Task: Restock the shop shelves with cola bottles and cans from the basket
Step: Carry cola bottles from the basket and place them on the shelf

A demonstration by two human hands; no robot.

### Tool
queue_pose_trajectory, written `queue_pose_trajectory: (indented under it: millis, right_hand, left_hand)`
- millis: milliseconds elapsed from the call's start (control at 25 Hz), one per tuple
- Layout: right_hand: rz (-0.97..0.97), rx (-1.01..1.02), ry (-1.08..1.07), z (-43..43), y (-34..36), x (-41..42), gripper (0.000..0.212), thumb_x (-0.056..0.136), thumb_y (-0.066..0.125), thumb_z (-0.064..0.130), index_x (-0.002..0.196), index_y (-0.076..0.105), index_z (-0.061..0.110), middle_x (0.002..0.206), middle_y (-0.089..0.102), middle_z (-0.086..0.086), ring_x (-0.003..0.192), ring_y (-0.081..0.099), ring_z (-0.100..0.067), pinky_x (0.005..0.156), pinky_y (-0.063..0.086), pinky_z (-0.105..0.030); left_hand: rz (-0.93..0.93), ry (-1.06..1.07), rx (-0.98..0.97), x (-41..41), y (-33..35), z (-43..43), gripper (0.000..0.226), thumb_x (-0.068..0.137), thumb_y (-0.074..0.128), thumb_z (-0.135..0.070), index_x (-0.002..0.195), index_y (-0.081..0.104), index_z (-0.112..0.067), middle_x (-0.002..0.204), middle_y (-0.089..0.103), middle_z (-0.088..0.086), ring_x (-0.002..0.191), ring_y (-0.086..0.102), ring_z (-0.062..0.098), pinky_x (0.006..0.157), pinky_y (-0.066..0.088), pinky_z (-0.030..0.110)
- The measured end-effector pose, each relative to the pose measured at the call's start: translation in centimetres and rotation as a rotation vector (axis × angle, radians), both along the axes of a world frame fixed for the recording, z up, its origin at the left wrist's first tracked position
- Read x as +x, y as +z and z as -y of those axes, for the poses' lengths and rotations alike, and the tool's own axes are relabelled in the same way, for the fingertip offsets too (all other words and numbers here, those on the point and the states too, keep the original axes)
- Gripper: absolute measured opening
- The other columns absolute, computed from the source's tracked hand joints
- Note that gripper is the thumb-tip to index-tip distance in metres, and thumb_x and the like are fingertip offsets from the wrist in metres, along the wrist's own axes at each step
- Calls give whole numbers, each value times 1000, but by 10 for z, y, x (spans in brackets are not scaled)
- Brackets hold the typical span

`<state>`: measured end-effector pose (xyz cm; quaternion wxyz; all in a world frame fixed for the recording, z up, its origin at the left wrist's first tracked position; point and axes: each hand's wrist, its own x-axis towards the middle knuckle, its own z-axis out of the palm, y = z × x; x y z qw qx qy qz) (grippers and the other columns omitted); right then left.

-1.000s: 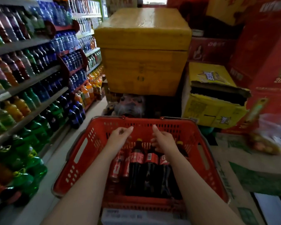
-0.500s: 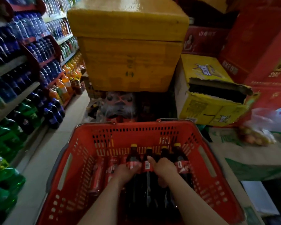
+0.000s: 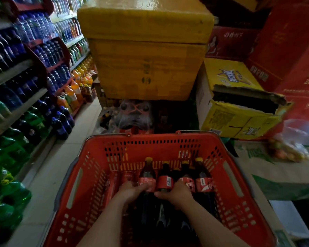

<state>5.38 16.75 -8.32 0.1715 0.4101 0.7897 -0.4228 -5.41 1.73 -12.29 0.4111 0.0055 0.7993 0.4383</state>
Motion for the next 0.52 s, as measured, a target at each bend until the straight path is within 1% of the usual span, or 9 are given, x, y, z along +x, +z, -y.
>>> queue_pose_trajectory:
  millis: [80,160,200,240,280,360,400,480,520]
  right_hand:
    - [57,104,46,2,-3,-2,62,65,84,47,114,62,15,107,69,-3,100,66,-19,84,52,-29]
    - [65,89,14,2,-6,-2,62,62,86,45,111,60,15,103,68,-2,97,66,-18,83,55,-31]
    - [44,33,-23,2,-6,-1,62,62,87,41,110,58,15,104,67,-3,96,66,-19,82,56,-34]
    - [-5,-54,-87,0,-6,1,62,62,89,36,110,56,14,104,66,-4,95,65,-19,80,57,-36]
    - [-57,-161,-161,-3,-5,3,62,62,89,30,111,55,13,104,66,-5,93,65,-20,77,57,-37]
    - [-128,-370,-266,-9,3,8,60,63,89,19,113,57,9,103,68,-6,91,67,-20,75,56,-37]
    - [-144,-422,-278,-13,7,11,58,64,88,17,113,60,8,102,71,-7,90,69,-20,74,57,-35]
    - [-183,-473,-252,-18,19,16,48,67,87,15,108,65,6,96,75,-8,85,72,-19,67,57,-30]
    - [-208,-501,-235,-20,25,17,44,68,86,14,106,67,4,96,76,-9,86,73,-20,69,58,-30]
  left_hand:
    - [25,14,5,2,12,3,73,64,76,-61,119,63,-14,102,69,3,88,67,18,82,55,33]
    - [75,43,28,2,20,7,63,73,75,-52,117,59,-10,97,64,1,87,63,17,82,54,33]
    - [91,61,27,1,23,9,64,70,77,-53,115,55,-13,101,63,3,92,62,20,83,53,35]
    - [89,61,14,-1,22,10,76,65,79,-56,121,52,-13,109,62,5,99,61,24,88,52,38]
    - [92,52,19,-1,24,10,82,61,81,-58,122,52,-13,112,63,6,104,62,26,92,52,41]
    - [72,38,91,-2,29,10,76,55,83,-60,111,58,-15,105,67,5,100,66,26,93,53,43]
    - [79,29,120,-4,26,10,77,52,83,-63,108,61,-16,104,70,6,98,67,26,93,54,44]
    - [97,27,207,-8,33,11,87,45,86,-63,113,65,-13,106,73,9,99,69,28,95,53,45]
    - [98,31,277,-7,41,13,83,48,87,-57,113,66,-11,104,74,11,98,70,29,96,51,46]
